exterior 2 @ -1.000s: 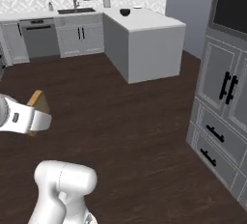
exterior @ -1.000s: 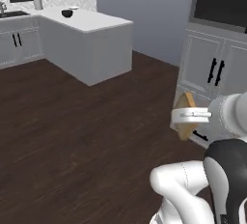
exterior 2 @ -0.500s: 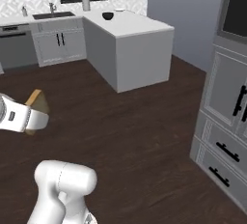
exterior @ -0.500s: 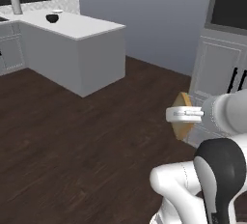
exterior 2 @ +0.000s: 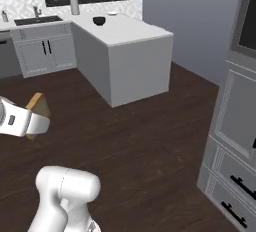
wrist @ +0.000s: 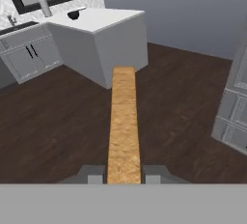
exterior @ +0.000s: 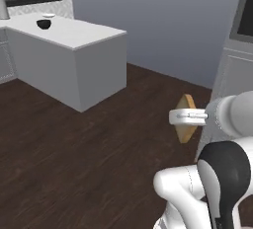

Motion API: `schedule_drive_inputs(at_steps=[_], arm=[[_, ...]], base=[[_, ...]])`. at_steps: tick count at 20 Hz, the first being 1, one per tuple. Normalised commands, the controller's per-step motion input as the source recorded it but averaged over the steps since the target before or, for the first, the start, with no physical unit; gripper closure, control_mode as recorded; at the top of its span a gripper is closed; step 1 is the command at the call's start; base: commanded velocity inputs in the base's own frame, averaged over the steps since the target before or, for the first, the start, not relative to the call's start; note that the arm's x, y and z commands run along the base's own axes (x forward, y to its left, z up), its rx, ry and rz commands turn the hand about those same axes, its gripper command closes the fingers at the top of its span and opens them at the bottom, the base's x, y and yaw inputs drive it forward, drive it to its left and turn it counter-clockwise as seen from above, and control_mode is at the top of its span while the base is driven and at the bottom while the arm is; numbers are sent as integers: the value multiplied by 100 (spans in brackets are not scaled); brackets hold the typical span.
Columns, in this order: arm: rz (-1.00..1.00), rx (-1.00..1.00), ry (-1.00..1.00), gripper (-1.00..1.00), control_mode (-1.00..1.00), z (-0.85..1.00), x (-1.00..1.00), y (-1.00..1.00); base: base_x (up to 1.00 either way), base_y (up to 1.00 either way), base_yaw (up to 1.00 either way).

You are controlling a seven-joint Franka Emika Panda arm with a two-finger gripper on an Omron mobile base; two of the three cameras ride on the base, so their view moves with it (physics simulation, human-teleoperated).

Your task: Start the toaster. Once the lever pops up, take the bread to the plate on the dining counter.

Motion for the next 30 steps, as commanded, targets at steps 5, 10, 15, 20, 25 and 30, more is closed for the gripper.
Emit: schedule_drive_inputs(at_steps=[5,10,15,20,25,30], arm=[[0,0,0,100,100,0,0,0],[0,0,0,100,100,0,0,0],[0,0,0,100,100,0,0,0],[0,0,0,100,100,0,0,0],[0,0,0,100,100,0,0,0],[0,0,0,100,100,0,0,0]], base=[[100,0,-8],[100,0,-7],[100,0,-8],[100,0,-10],[100,0,-11],[100,0,-9]])
